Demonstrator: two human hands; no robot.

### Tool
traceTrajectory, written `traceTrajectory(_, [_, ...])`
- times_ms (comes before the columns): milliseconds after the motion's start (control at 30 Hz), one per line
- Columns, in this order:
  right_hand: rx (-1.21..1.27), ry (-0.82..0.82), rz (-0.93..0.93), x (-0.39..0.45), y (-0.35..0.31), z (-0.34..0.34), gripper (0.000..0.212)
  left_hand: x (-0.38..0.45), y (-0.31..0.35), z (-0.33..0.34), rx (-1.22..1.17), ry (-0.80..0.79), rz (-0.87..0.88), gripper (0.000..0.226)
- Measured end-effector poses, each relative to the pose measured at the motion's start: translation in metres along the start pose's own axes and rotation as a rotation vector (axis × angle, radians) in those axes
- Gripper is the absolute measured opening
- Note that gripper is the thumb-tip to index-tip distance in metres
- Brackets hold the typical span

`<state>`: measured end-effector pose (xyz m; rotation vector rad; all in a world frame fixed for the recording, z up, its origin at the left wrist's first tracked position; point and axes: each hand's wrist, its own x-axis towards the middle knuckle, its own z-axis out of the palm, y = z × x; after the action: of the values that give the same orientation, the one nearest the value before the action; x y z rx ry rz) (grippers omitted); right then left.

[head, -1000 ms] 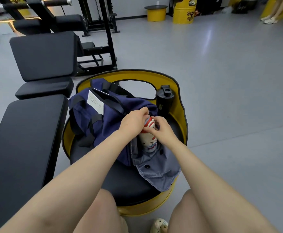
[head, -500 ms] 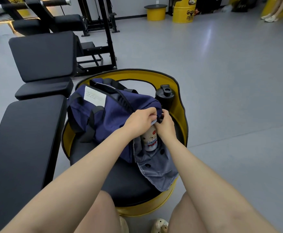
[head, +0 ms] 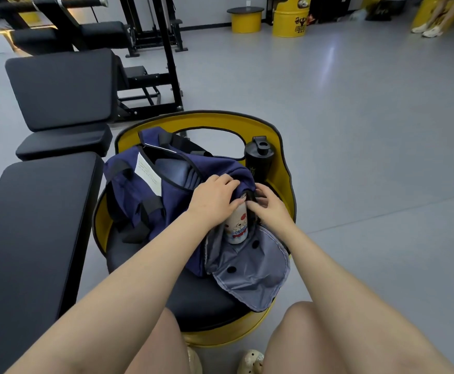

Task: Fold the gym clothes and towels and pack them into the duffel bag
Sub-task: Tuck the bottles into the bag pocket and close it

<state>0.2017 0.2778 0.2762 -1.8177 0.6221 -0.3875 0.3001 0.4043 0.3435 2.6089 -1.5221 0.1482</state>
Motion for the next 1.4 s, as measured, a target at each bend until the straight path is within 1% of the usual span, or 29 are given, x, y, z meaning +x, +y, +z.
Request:
traceTrajectory(67, [0.074, 0.076, 0.042, -0.001, 0.004, -0.006, 0.039, 0.003, 0.003, -0.002, 0.009, -0.010, -0.028, 0.047])
traceTrajectory(167, [0.030, 0.212, 0.076, 0.002, 0.004, -0.011, 0.034, 0.006, 0.007, -0.004, 0.000, -0.005, -0.037, 0.046])
traceTrajectory(233, [-0.012, 0.247, 0.080, 0.008, 0.002, -0.012, 0.036, 0.008, 0.006, -0.004, -0.016, 0.004, -0.039, 0.045])
traceTrajectory(400, [-0.134, 0.276, 0.054, 0.034, -0.009, -0.012, 0.047, 0.009, 0.000, -0.003, -0.056, 0.018, -0.017, 0.046])
traceTrajectory(533, [-0.243, 0.351, 0.056, 0.059, -0.015, -0.013, 0.051, 0.012, -0.007, 0.003, -0.095, 0.051, 0.004, 0.046])
traceTrajectory(700, [-0.310, 0.340, 0.116, 0.090, -0.020, -0.010, 0.067, 0.013, -0.017, 0.015, -0.222, 0.123, 0.031, 0.045])
traceTrajectory(867, [-0.423, 0.382, 0.177, 0.121, -0.021, -0.009, 0.072, 0.019, -0.024, 0.023, -0.303, 0.158, 0.048, 0.044])
traceTrajectory(1000, [-0.505, 0.333, 0.223, 0.141, -0.019, -0.009, 0.087, 0.021, -0.028, 0.030, -0.391, 0.230, 0.059, 0.041])
traceTrajectory(1100, [-0.527, 0.306, 0.251, 0.152, -0.015, -0.009, 0.095, 0.020, -0.028, 0.035, -0.406, 0.274, 0.076, 0.038])
traceTrajectory(1167, [-0.536, 0.306, 0.258, 0.159, -0.013, -0.009, 0.096, 0.019, -0.028, 0.037, -0.406, 0.297, 0.083, 0.038])
traceTrajectory(1267, [-0.552, 0.331, 0.241, 0.168, -0.010, -0.008, 0.091, 0.017, -0.027, 0.040, -0.411, 0.323, 0.087, 0.044])
traceTrajectory(1400, [-0.578, 0.346, 0.165, 0.175, -0.002, 0.001, 0.090, 0.018, -0.026, 0.044, -0.421, 0.348, 0.088, 0.046])
